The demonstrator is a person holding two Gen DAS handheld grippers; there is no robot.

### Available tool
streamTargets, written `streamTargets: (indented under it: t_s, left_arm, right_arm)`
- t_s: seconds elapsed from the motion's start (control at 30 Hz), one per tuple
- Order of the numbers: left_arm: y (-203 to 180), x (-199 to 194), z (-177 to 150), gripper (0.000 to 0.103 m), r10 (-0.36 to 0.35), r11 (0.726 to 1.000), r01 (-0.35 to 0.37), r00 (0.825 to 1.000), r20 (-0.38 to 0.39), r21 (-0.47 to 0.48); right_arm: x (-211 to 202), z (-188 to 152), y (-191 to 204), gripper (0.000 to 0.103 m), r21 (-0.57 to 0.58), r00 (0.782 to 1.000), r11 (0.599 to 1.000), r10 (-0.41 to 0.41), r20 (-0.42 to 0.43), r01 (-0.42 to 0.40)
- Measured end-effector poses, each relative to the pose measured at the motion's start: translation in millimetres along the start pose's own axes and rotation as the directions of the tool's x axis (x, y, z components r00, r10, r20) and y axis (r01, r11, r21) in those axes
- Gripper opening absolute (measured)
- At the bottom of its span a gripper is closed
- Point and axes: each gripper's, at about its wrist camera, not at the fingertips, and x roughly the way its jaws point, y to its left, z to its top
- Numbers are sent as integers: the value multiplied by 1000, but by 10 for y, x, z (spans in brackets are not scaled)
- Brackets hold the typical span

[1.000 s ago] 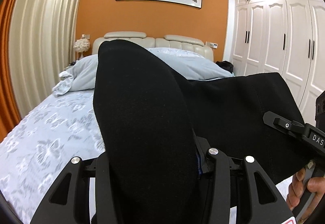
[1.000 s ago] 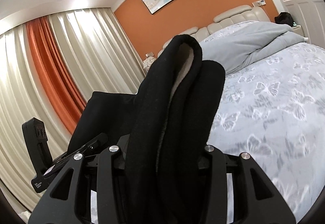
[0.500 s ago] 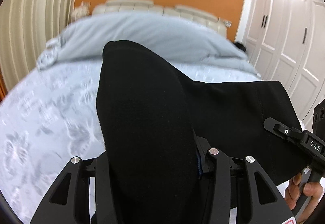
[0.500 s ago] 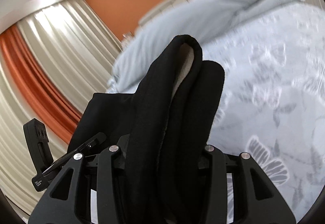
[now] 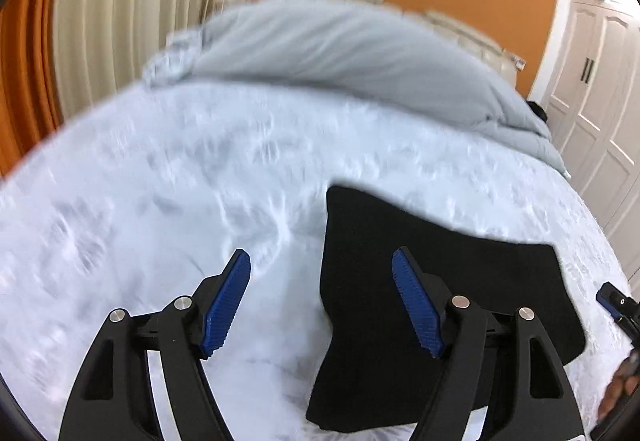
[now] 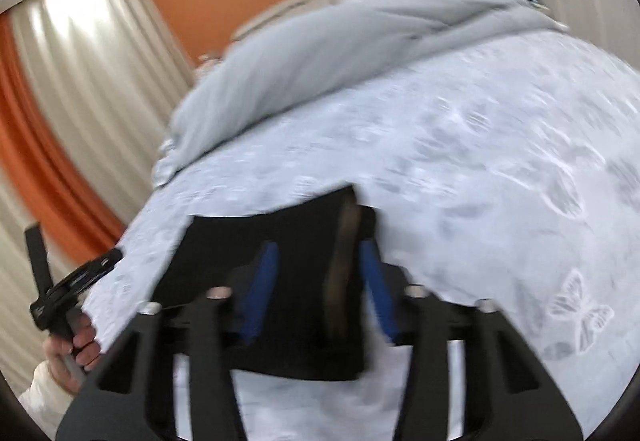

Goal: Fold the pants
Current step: 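Lay the folded pants down and open both grippers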

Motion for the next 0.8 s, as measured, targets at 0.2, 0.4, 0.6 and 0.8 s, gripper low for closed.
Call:
streamTargets:
  t_s: [0.2, 0.4, 0.6, 0.8]
  left_arm:
    - [-603, 272, -157, 78, 20, 997, -10, 991, -135, 71]
    - [-276, 738, -594, 89, -1, 1000, 3, 974, -227, 7]
    - [108, 65, -378, 85, 138, 990, -140, 974, -181, 2]
    - [641, -205, -598, 82, -73, 958, -25, 942, -328, -285]
  right_arm:
    - [732, -344, 182, 24, -134, 965, 978, -185, -184, 162]
    - [475, -414, 113, 19, -121, 965, 978, -188, -181, 168]
    - [-144, -444, 238, 39, -116, 966, 971, -222, -131, 207]
    - [-603, -797, 61, 51, 88, 967, 976, -183, -178, 201]
